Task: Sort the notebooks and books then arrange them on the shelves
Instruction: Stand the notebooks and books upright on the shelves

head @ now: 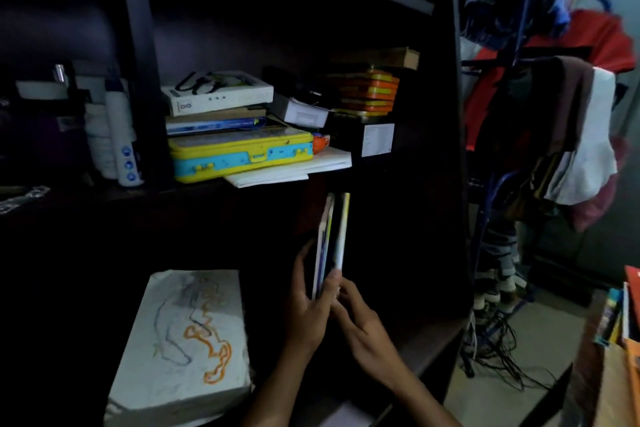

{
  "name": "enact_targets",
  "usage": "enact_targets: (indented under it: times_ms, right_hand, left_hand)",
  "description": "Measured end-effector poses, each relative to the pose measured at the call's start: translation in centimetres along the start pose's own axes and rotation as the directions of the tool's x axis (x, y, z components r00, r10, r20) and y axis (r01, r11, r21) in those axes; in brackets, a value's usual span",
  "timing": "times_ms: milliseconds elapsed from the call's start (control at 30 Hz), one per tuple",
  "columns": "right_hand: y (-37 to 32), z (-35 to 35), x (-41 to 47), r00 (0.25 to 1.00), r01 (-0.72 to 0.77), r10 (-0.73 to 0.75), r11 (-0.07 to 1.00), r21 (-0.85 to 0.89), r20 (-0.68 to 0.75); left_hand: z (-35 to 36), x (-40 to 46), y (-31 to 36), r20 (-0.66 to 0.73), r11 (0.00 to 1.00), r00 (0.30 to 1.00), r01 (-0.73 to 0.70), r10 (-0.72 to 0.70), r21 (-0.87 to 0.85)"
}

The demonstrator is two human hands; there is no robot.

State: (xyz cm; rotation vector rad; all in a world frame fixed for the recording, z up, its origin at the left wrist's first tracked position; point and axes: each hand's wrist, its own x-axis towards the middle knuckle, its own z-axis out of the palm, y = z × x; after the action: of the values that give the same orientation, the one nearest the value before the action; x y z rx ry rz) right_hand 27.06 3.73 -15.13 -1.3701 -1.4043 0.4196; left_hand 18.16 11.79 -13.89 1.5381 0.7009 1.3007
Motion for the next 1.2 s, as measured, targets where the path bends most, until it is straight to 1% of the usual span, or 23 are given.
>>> enact_targets:
  times_ms: [67,133,200,300,367,433,500,600,700,767,867,933,1067,1200]
  right_hand:
    - [0.2,-0.3,0.1,0.99,-0.035,0.034,0.999,0.0,-0.136]
    - [1.0,-0.3,0.2,0.955,-0.109,0.091,0.993,-0.049,-0.283]
    - [2.1,-0.8,0.4,0.916,-0.166,0.1,0.976,-0.141,-0.388]
    - [3.7,-2.8,1.6,0.905,-0.233,0.069,0.906,-0.354,-0.419]
    - [4.1,-4.2,3.0,0.906,-0.279,0.084,0.857,-0.434,-0.416]
    - [4.7,-5.1,4.6,0.905,-0.288,0.057,0.81,-0.511,-0.421]
    - [5.4,-5.1,6.0,0.889,-0.317,0.072,0.81,-0.493,-0.453]
    - [5.9,-4.3,7.6,0.862,-0.371,0.17,0.854,-0.366,-0.477]
    - [6.4,-4.0,10.3,0.86,-0.406,0.252,0.865,-0.296,-0.444]
    - [6.7,-3.8,12.1,0.853,-0.437,0.295,0.854,-0.282,-0.43]
    - [7.8,-3.3,13.6,0.844,-0.479,0.307,0.801,-0.359,-0.439]
    - [8.1,-3.1,13.7,0.834,-0.487,0.298,0.792,-0.367,-0.464]
    - [8.3,-3.5,13.4,0.799,-0.492,0.316,0.833,-0.254,-0.512]
    - [8.6,-3.5,13.3,0.796,-0.489,0.323,0.841,-0.23,-0.511]
  left_hand:
    - [0.1,-0.1,-0.3,0.009,0.998,0.999,0.032,-0.033,0.06]
    - [0.1,0.0,-0.6,-0.059,0.991,0.996,0.066,-0.059,0.113]
    - [0.0,0.3,-0.5,-0.151,0.988,0.984,0.11,-0.093,0.108]
    - [-0.1,0.7,-0.5,-0.241,0.984,0.961,0.156,-0.132,0.082]
    - [0.0,0.6,-0.3,-0.259,0.984,0.957,0.155,-0.128,0.088]
    - [0.2,0.5,0.0,-0.261,0.987,0.958,0.14,-0.115,0.078]
    - [0.5,0.4,-0.1,-0.263,0.987,0.958,0.139,-0.114,0.076]
    - [0.4,0.4,-0.2,-0.272,0.99,0.958,0.116,-0.089,0.082]
    - [0.5,0.5,-0.3,-0.283,0.993,0.956,0.098,-0.074,0.072]
    - [0.6,0.7,-0.2,-0.286,0.994,0.956,0.089,-0.065,0.069]
    - [0.7,0.9,-0.6,-0.275,0.992,0.956,0.117,-0.098,0.051]
    - [0.6,1.0,-0.8,-0.293,0.991,0.95,0.123,-0.105,0.045]
    - [0.3,1.0,-1.0,-0.31,0.989,0.944,0.135,-0.108,0.065]
    - [0.3,0.8,-0.9,-0.294,0.989,0.95,0.133,-0.107,0.07]
